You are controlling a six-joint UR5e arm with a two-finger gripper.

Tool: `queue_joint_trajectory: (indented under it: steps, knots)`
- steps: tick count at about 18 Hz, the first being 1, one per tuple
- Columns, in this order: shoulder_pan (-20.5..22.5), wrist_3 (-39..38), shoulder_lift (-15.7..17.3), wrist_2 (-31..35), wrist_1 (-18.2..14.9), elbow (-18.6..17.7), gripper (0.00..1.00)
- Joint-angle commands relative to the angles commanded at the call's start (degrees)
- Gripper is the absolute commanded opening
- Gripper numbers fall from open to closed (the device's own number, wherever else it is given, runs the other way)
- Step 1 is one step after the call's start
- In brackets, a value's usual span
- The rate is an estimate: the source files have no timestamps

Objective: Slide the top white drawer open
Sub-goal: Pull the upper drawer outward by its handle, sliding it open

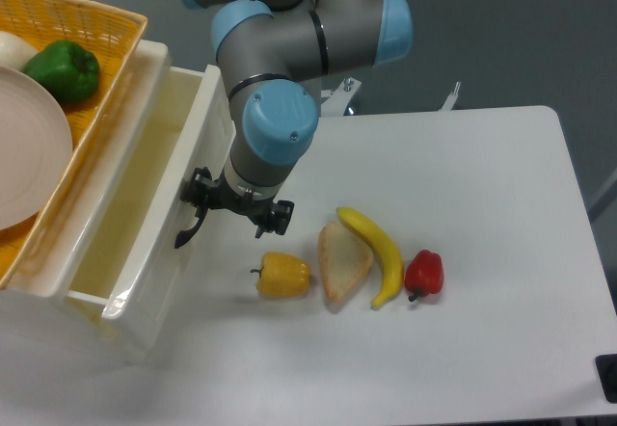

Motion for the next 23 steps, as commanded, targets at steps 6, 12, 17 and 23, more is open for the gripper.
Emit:
queue_joint_trajectory:
  steps: [6, 12, 17, 23]
  knots:
    - [1.4, 1.5, -0.3, 0.7, -0.1, 0.8, 1.0]
    - [3.3, 3.2, -0.6, 0.7, -0.1, 1.1, 1.0]
    - [4.0, 3.6, -1.6, 0.7, -0.2, 2.0, 1.0]
    - [6.2, 3.7, -1.7, 0.5, -0.2, 2.3, 1.0]
